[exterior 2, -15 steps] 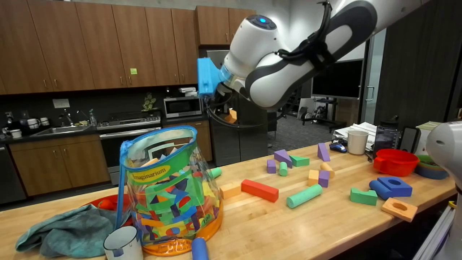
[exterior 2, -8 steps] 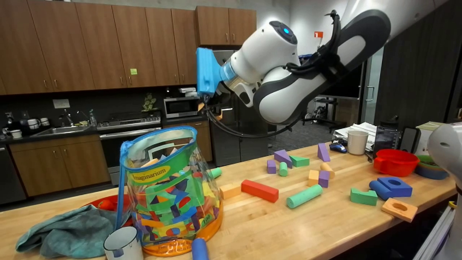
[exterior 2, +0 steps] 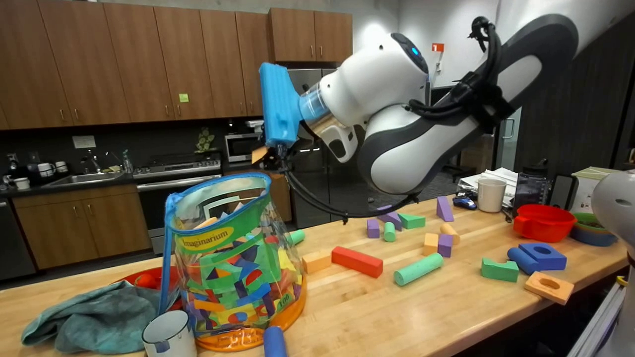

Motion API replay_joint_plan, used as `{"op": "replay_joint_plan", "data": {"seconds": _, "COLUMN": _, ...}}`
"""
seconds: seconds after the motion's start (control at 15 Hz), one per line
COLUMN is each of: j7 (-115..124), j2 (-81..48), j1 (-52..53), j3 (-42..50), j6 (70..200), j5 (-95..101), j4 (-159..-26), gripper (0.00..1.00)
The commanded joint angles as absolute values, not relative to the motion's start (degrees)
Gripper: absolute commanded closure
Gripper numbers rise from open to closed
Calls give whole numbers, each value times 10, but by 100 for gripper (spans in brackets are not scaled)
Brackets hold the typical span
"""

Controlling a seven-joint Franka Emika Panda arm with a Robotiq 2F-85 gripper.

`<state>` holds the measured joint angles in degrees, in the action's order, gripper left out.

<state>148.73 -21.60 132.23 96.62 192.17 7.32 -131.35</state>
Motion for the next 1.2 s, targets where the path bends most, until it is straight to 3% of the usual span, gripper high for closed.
{"op": "replay_joint_plan", "data": {"seconds": 0.0, "j7": 1482, "j2": -226, "j1": 1365, "j3": 969, "j6": 1938, "j5": 78, "j4": -1337, "gripper": 84}}
{"op": "replay_joint_plan", "data": {"seconds": 0.67, "j7": 1458, "j2": -314, "j1": 1376, "j3": 970, "j6": 1883, "j5": 71, "j4": -1325, "gripper": 84}}
{"op": "replay_joint_plan", "data": {"seconds": 1.13, "j7": 1329, "j2": -410, "j1": 1306, "j3": 921, "j6": 1747, "j5": -139, "j4": -1205, "gripper": 84}}
